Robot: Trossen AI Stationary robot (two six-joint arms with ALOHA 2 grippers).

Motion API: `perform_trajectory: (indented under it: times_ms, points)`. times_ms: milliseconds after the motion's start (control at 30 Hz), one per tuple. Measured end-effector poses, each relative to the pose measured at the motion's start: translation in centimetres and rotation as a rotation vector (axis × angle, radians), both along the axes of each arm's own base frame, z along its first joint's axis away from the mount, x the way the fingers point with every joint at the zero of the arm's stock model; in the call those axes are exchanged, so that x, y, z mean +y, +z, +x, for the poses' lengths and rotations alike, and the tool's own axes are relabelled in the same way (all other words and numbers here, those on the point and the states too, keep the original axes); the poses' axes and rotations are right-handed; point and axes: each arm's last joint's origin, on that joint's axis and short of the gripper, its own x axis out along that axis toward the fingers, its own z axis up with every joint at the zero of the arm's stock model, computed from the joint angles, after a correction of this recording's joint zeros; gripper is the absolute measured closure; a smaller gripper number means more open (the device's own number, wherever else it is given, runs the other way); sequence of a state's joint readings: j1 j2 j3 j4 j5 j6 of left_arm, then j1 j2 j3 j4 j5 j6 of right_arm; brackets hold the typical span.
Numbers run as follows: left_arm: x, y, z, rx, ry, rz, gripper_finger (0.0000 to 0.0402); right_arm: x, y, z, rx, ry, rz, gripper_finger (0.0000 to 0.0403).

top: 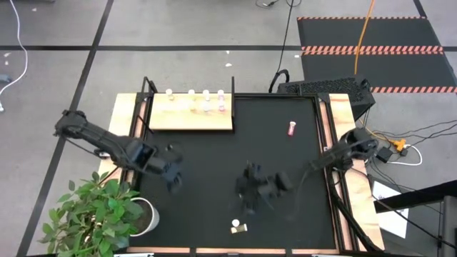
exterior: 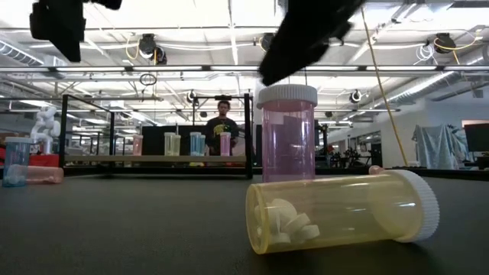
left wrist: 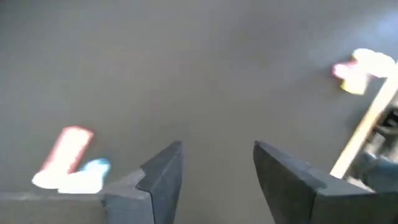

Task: Pick and place medicine bottles onto shelf by color
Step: Put the top pink pill bottle on the shelf aligned with the other pink pill bottle

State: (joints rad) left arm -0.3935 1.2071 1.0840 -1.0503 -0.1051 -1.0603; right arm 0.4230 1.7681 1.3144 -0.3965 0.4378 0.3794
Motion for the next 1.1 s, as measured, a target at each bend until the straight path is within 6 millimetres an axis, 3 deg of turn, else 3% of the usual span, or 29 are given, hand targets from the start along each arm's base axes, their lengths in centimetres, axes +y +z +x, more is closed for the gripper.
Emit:
perform_trajectory:
  times_ms: [233,400,533,767,933,1100]
  points:
    - [3.0,0.8,-1.6,0.054,0.107,0.026,0.0215,-6.2,2.5,1.5,-0.034,0.067,-0.005,0.0172]
    - [3.7,1.1,-2.3,0.070,0.067,0.063,0.0220,-9.2,2.4,4.7,-0.230,0.235,0.112,0.0172]
    - [3.4,0.7,-2.4,0.115,-0.088,0.126,0.0232,-10.0,1.3,7.3,-0.365,0.332,0.099,0.0172]
    - [3.3,-0.7,-2.0,0.267,-0.264,0.210,0.0240,-9.8,-2.0,11.0,-0.389,0.391,0.019,0.0153]
    - [4.1,-2.3,-2.0,0.332,-0.225,0.203,0.0240,-10.2,-3.5,11.6,-0.397,0.370,0.001,0.0150]
    - [5.1,-3.7,-2.7,0.409,-0.073,0.151,0.0241,-11.1,-5.4,12.6,-0.451,0.494,0.009,0.0149]
